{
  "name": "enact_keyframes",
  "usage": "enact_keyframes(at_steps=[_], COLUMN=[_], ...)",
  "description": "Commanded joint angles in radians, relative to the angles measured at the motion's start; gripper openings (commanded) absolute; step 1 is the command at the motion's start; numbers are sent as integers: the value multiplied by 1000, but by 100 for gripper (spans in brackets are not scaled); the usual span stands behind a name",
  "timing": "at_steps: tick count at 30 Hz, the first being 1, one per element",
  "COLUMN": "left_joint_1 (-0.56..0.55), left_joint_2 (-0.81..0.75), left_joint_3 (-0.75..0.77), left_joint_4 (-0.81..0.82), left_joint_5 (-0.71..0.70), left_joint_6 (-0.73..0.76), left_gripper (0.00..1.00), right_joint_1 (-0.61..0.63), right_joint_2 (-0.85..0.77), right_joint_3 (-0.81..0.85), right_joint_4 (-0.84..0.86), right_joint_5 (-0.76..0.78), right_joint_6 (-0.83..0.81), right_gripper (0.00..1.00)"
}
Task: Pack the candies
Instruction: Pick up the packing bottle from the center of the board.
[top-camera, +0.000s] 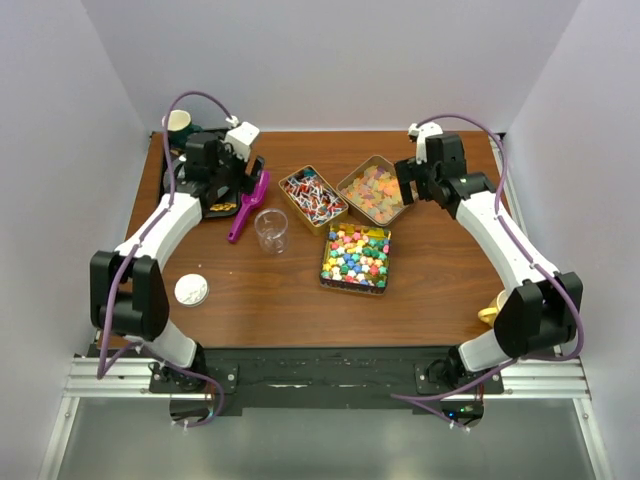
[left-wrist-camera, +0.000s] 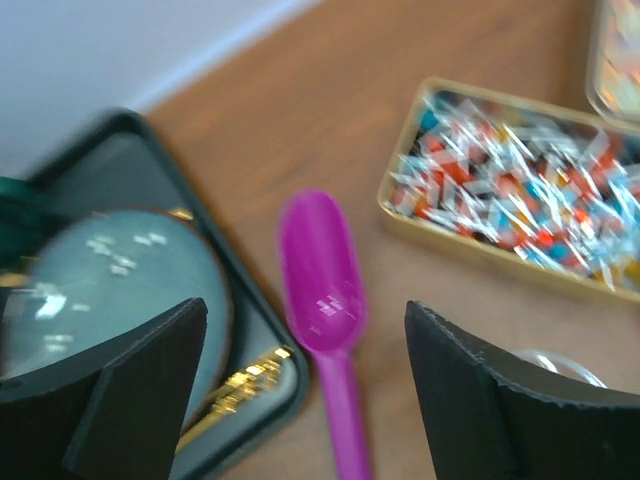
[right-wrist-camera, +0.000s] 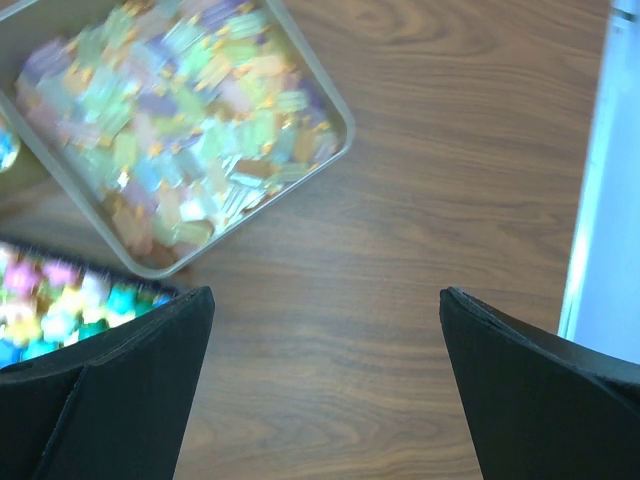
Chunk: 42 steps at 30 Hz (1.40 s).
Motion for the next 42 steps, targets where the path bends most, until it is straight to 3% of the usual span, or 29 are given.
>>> enact_keyframes(at_steps=[1, 10, 16, 24, 26, 29, 36, 42], left_joint_1=[4, -18, -50, -61, -64, -62, -98, -208], left_joint_2=[48, 83, 95, 137, 130, 104, -78, -299], left_joint_3=[108, 72, -2, 30, 30, 23, -35, -227], left_joint_4=[-272, -365, -321, -382, -410, -485, -689, -646], left_joint_5=[195, 263, 163, 140, 145, 158, 204, 247], left_joint_6=[92, 133, 138, 178, 209, 261, 584, 683], left_gripper=[83, 74, 69, 32, 16, 2, 0, 0], right_joint_1=[5, 7, 8, 8, 8, 10, 31, 63], right_joint_2=[19, 70, 93, 122, 125, 134, 209, 297], right_joint_3=[56, 87, 105, 137, 139, 142, 194, 272], right_joint_4=[-98, -119, -122, -132, -132, -130, -136, -153], right_joint_5=[-196, -282, -308, -323, -329, -337, -339, -291], right_joint_6=[-134, -143, -145, -146, -146, -145, -148, -157], right_gripper=[99, 99, 99, 99, 99, 99, 99, 99])
